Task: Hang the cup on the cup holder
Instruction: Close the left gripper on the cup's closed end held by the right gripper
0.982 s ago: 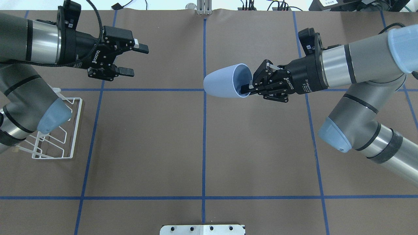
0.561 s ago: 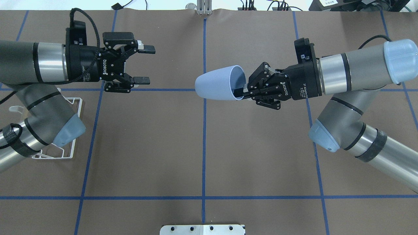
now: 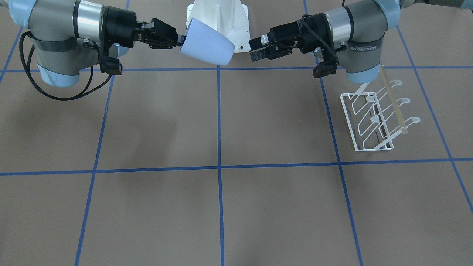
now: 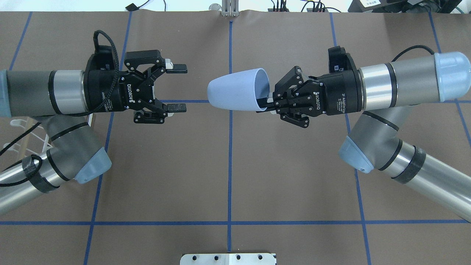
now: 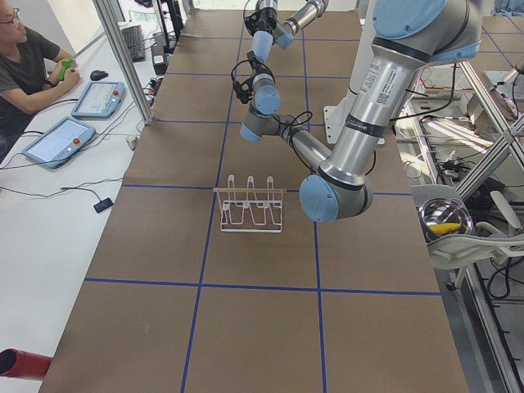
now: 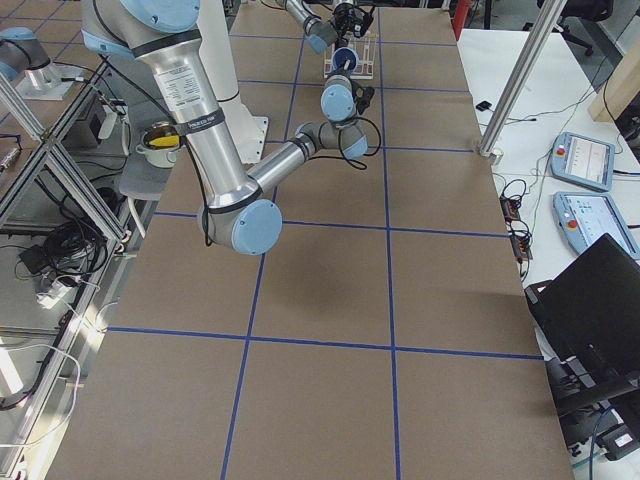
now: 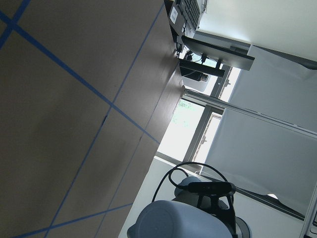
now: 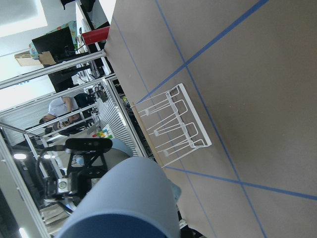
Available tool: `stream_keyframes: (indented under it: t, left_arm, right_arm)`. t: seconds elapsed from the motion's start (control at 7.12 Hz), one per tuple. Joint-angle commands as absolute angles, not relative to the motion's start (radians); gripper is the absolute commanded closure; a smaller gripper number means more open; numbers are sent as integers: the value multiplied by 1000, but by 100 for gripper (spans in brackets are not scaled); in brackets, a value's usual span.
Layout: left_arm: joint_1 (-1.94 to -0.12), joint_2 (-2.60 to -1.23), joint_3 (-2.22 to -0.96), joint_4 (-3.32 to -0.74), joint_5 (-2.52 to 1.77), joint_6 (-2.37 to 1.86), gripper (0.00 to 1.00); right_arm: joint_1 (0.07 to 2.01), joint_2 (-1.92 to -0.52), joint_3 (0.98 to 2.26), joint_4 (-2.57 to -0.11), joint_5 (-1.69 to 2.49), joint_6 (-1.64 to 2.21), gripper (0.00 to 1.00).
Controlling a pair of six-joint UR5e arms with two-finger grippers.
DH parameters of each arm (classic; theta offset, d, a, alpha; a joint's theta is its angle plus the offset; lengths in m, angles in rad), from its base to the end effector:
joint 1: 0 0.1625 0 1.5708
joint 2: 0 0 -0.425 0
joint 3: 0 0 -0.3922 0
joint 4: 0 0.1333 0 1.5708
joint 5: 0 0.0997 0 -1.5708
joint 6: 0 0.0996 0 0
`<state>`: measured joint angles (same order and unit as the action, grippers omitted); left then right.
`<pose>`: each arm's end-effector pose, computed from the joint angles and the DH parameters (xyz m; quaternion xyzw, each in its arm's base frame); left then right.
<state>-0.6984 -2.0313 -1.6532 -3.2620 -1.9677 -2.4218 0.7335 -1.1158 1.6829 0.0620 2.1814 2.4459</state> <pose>0.3493 -0.4170 0.2055 -0.1533 0.8720 -0.1740 0.4311 -0.3389 -0.4080 0.2049 -0.1961 -0.8382 0.1259 0.4931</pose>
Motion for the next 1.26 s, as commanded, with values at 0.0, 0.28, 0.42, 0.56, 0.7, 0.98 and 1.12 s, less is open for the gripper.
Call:
stream_keyframes:
  t: [0.0, 0.28, 0.42, 0.56, 0.7, 0.98, 1.12]
  left_arm:
    - [-680, -2034, -1654, -3336, -1919, -2517, 2]
    - [-646, -2036, -1652, -3368, -1863, -2564, 2]
    - [-617, -2036, -1652, -3393, -1844, -2572, 2]
    - [-614, -2040, -1652, -3393, -1844, -2574, 2]
    - [-598, -2042, -1652, -3393, -1845, -2574, 2]
    - [-580, -2069, -1654, -3393, -1844, -2574, 2]
    - [-572, -2078, -1652, -3393, -1842, -2573, 2]
  right_arm:
    - [698, -1115, 1680, 129, 2155, 2483, 100]
    - [680, -1115, 1665, 202, 2152, 2505, 100]
    - [675, -1115, 1625, 300, 2128, 2557, 100]
    - [663, -1114, 1590, 389, 2082, 2607, 100]
    - [663, -1114, 1586, 394, 2079, 2609, 100]
    - [649, -1097, 1577, 396, 2079, 2609, 100]
    - [637, -1091, 1575, 397, 2079, 2609, 100]
